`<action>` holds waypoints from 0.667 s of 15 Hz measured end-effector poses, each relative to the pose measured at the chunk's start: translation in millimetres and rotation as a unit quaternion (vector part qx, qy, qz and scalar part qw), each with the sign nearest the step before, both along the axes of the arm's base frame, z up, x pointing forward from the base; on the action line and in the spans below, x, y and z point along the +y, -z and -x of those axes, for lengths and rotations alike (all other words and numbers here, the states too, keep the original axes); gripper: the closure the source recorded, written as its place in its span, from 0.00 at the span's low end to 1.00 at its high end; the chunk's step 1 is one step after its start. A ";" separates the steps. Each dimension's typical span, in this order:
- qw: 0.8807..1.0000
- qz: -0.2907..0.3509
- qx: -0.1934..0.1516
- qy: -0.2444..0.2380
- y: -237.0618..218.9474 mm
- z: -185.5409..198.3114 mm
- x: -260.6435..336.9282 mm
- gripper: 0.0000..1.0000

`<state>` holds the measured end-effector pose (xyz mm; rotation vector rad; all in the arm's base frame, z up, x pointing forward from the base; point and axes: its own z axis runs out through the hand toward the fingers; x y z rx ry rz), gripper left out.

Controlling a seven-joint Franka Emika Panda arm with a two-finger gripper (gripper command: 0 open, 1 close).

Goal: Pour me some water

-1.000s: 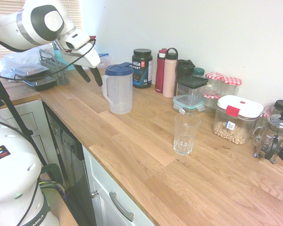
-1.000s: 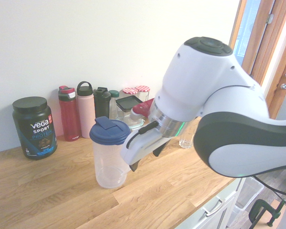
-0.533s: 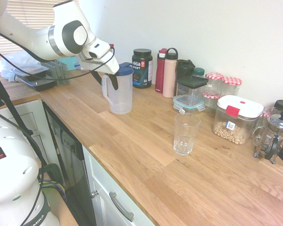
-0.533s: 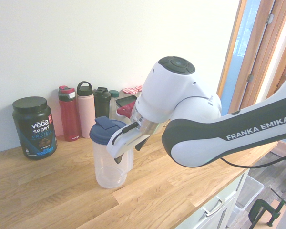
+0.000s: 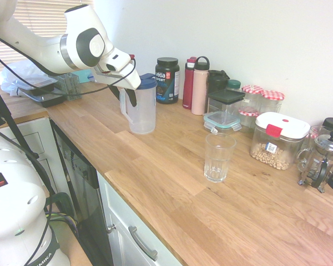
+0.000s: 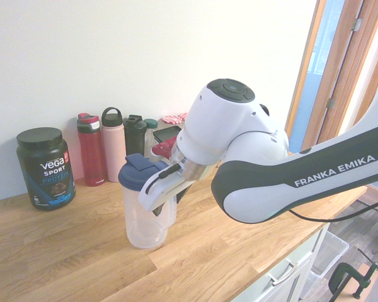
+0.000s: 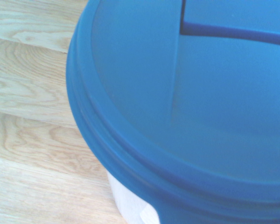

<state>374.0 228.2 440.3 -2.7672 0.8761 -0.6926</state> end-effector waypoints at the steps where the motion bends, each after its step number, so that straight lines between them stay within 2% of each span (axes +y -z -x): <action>1: 1.000 0.000 0.000 -0.001 -0.1 0.3 0.5 1.00; 10: 1.000 -0.001 -0.002 -0.002 -1.8 1.3 2.8 1.00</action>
